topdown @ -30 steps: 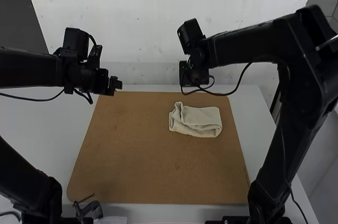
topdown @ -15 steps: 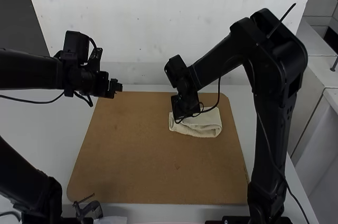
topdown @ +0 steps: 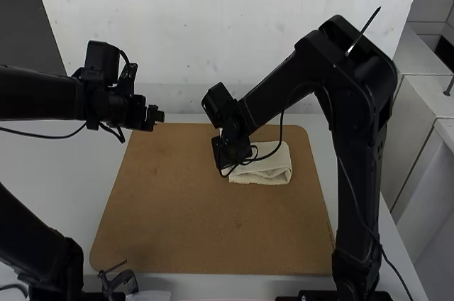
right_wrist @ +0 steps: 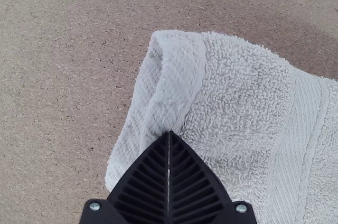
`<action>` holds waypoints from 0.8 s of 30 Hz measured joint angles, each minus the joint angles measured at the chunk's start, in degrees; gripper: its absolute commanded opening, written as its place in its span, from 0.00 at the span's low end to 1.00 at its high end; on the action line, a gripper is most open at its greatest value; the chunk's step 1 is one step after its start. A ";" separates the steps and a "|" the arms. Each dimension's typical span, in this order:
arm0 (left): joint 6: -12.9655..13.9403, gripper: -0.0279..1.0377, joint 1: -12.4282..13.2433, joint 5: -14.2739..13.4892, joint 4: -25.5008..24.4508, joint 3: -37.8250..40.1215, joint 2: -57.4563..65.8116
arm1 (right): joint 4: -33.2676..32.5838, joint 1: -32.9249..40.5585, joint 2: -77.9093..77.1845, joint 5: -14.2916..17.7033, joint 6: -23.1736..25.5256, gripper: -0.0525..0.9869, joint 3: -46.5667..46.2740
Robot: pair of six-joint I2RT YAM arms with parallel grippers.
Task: Fold the towel.
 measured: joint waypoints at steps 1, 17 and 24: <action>0.00 0.96 0.02 0.00 0.00 0.00 0.00 | 0.04 -0.07 0.00 0.00 0.00 0.07 -0.02; 0.15 0.96 0.98 0.46 0.20 0.00 0.00 | 1.70 -16.63 -17.88 -1.31 -3.85 0.98 -2.62; 0.15 0.96 0.96 0.59 1.46 -0.04 0.13 | 7.06 -29.66 -26.56 -4.52 -7.26 0.98 -13.55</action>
